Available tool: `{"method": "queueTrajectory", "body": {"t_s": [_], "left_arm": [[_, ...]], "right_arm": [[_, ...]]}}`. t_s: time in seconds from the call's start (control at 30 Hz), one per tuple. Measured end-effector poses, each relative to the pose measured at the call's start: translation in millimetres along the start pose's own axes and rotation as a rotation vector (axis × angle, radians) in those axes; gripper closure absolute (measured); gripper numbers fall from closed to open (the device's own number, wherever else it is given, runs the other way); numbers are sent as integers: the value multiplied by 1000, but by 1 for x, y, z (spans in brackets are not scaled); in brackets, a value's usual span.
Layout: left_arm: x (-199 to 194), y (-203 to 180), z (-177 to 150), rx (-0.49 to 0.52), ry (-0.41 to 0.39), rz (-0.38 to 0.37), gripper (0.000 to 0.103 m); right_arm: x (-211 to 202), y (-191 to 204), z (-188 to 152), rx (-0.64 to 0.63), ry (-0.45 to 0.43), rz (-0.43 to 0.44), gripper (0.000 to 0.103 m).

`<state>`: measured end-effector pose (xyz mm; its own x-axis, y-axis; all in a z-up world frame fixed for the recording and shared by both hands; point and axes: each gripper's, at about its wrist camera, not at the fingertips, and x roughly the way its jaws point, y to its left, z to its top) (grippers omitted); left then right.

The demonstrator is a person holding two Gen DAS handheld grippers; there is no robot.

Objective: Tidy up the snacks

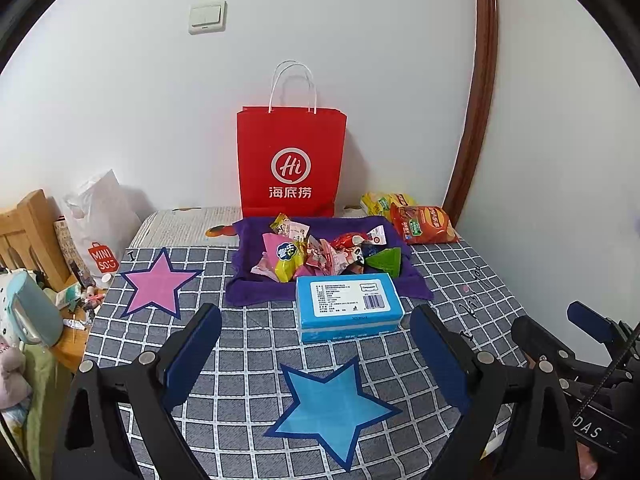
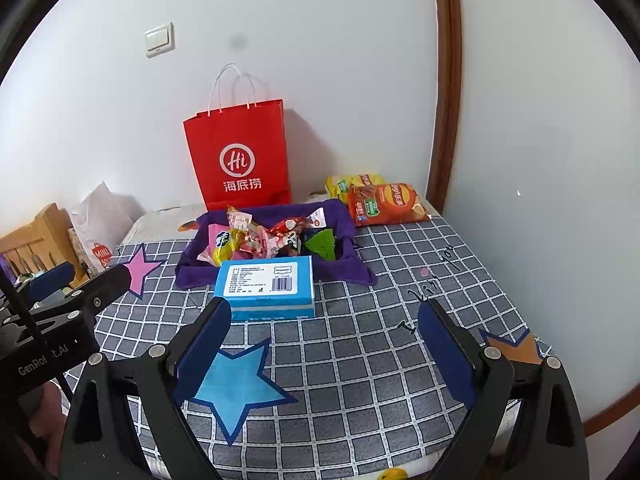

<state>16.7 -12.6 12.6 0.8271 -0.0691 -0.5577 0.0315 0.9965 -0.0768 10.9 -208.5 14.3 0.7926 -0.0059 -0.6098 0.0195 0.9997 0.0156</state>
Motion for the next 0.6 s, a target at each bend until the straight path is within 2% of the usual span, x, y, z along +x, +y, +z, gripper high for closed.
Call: {"method": "queueTrajectory", "body": {"t_s": [0.6], "left_arm": [[-2, 3, -1, -13, -3, 1, 8]], "right_arm": [[-1, 4, -2, -11, 0, 7, 9]]}}
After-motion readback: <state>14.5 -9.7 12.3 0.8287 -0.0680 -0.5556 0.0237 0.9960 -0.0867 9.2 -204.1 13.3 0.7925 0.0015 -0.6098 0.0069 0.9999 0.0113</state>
